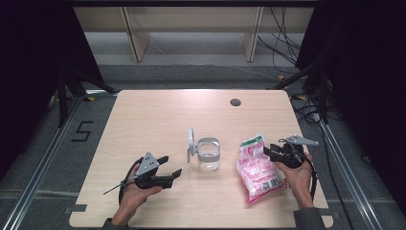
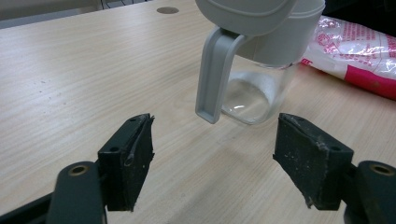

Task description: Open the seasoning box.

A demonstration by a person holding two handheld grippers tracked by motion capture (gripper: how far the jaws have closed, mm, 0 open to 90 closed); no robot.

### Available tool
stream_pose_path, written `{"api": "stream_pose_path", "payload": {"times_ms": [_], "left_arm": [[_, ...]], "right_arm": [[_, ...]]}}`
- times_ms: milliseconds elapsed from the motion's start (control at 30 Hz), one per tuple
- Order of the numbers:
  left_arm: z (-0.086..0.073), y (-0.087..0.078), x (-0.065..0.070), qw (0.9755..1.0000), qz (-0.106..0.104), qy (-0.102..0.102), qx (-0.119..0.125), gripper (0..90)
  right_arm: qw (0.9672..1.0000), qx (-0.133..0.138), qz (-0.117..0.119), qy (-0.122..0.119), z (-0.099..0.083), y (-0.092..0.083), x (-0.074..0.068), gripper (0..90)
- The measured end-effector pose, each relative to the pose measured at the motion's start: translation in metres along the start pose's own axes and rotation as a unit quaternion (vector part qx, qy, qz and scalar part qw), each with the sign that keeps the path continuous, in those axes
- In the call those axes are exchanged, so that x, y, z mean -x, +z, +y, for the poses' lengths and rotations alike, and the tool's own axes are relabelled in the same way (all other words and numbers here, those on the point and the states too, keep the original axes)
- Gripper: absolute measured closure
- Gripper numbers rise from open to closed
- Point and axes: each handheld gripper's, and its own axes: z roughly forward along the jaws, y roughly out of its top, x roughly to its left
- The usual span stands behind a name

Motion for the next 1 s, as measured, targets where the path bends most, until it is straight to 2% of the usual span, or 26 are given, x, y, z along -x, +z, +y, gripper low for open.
{"api": "stream_pose_path", "payload": {"times_ms": [33,67,133,167,200,233,267,333,367,400,467,500,567,600,633,667,700,767,800,833,867,900,933,967,1000], "left_arm": [[0.000,-0.001,-0.001,0.9999,0.003,0.007,-0.009,27.4],[0.000,0.000,0.000,1.0000,-0.002,0.001,-0.002,27.3],[-0.001,0.000,0.000,1.0000,-0.001,0.003,-0.006,27.2],[-0.001,0.001,0.000,1.0000,-0.002,0.002,-0.004,27.2],[-0.001,0.001,0.000,1.0000,-0.001,0.001,-0.003,27.2],[0.000,0.000,0.000,1.0000,0.000,0.001,-0.004,27.2],[0.000,0.000,0.000,1.0000,-0.001,0.001,-0.004,27.2],[-0.001,0.001,0.000,1.0000,-0.001,0.000,-0.004,27.2],[-0.001,0.001,0.000,1.0000,-0.001,0.000,-0.004,27.1],[0.000,0.001,0.000,1.0000,-0.001,0.000,-0.003,27.1],[-0.001,0.001,0.000,1.0000,-0.004,0.001,-0.002,27.1],[-0.001,0.001,0.000,1.0000,-0.003,-0.001,-0.005,27.1],[-0.001,0.001,-0.002,0.9999,-0.003,0.013,-0.008,27.1],[-0.001,0.001,-0.002,0.9999,-0.002,0.009,-0.006,27.1],[-0.001,0.001,-0.002,0.9999,-0.004,0.009,-0.003,27.1],[-0.001,0.001,-0.001,1.0000,-0.004,0.003,-0.004,27.1],[-0.001,0.001,0.000,1.0000,-0.002,-0.004,-0.002,27.1],[-0.001,0.001,-0.001,1.0000,-0.002,-0.003,-0.003,27.0],[-0.001,0.001,-0.001,1.0000,-0.002,-0.001,-0.003,27.1],[-0.001,0.001,-0.001,1.0000,-0.003,-0.001,-0.002,27.1],[-0.001,0.000,0.000,1.0000,-0.001,0.000,-0.005,27.1],[-0.001,0.001,-0.001,1.0000,-0.005,0.001,-0.005,27.1],[-0.001,0.000,-0.001,1.0000,-0.002,0.001,-0.004,27.1],[-0.001,-0.001,0.000,1.0000,0.002,-0.001,-0.005,27.1],[0.000,-0.001,-0.001,1.0000,-0.002,0.001,-0.002,27.1]], "right_arm": [[1.0000,-0.004,-0.005,-0.007,-0.001,0.001,0.001,61.4],[0.9999,-0.008,-0.004,-0.006,-0.002,0.003,0.002,61.5],[0.9998,-0.018,0.000,-0.001,-0.003,0.004,0.002,61.6],[0.9996,-0.025,-0.008,0.013,-0.003,0.005,-0.001,61.9],[0.9997,-0.023,-0.001,0.012,-0.004,0.007,-0.001,62.7],[0.9993,-0.032,0.005,0.018,-0.004,0.006,-0.002,63.8],[0.9996,-0.027,0.008,-0.003,-0.004,0.008,0.001,66.0],[0.9996,-0.025,0.006,-0.006,-0.005,0.009,0.001,70.6],[0.9996,-0.027,0.004,-0.007,-0.005,0.008,0.001,73.5],[0.9997,-0.021,0.013,0.002,-0.005,0.008,0.003,77.2],[0.9991,-0.029,0.030,0.013,-0.007,0.008,0.007,84.4],[0.9991,-0.028,0.028,0.016,-0.007,0.008,0.008,86.6],[0.9992,-0.024,0.033,0.006,-0.007,0.008,0.008,89.0],[0.9991,-0.020,0.029,0.023,-0.008,0.008,0.004,89.1],[0.9995,-0.017,0.027,0.003,-0.007,0.008,0.005,89.3],[0.9995,-0.019,0.023,0.013,-0.007,0.007,0.002,89.4],[0.9995,-0.023,0.020,0.001,-0.006,0.005,0.003,89.7],[0.9996,-0.026,0.010,0.005,-0.007,0.003,0.000,90.0],[0.9996,-0.022,0.011,-0.015,-0.006,0.001,0.002,90.0],[0.9996,-0.020,0.008,-0.017,-0.007,0.000,0.002,90.0],[0.9996,-0.026,0.004,-0.003,-0.008,-0.003,-0.001,90.0],[0.9993,-0.031,0.005,-0.019,-0.007,-0.006,0.002,90.0],[0.9994,-0.026,-0.003,-0.022,-0.008,-0.008,0.002,90.0],[0.9995,-0.026,-0.007,-0.017,-0.009,-0.011,0.002,90.0],[0.9996,-0.023,-0.013,-0.001,-0.012,-0.014,-0.001,90.0]]}}
